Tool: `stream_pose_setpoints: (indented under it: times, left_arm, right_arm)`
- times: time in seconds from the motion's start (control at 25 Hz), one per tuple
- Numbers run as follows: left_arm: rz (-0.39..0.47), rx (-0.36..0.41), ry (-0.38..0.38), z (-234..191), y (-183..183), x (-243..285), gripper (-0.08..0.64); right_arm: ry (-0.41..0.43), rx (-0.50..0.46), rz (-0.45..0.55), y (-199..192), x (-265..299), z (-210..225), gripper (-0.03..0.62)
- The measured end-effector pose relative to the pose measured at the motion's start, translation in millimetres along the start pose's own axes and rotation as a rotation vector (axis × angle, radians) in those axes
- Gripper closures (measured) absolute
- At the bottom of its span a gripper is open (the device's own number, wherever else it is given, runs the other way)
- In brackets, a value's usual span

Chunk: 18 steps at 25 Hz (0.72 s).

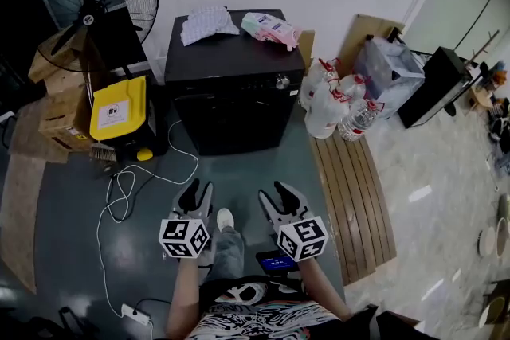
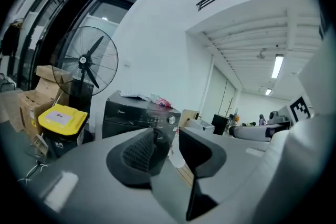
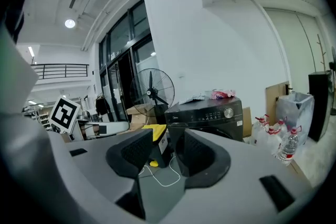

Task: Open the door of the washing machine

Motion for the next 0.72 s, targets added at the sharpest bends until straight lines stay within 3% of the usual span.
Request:
stream_pose_setpoints:
  times: [0.36,0.72]
  left_arm:
    - [-0.178,0.096,-0.051,-123,31,160,0.402]
    - [-0.289,0.085,-0.048,-215,-4,248,0.386]
  right_arm:
    - [0.022,-0.009,-0.15,-4,204,50,0.4]
    - [0.041,-0.029,-0.253,-43,305,80,0.402]
Point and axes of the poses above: the fingertips, and each gripper's own axes: x forward along the fingers, z to its right, y out of its top, the point moved 5 cm from there along -x, backward along the fingers, and after that the axes turned 12 degrees about -x, right-handed, at the moved point
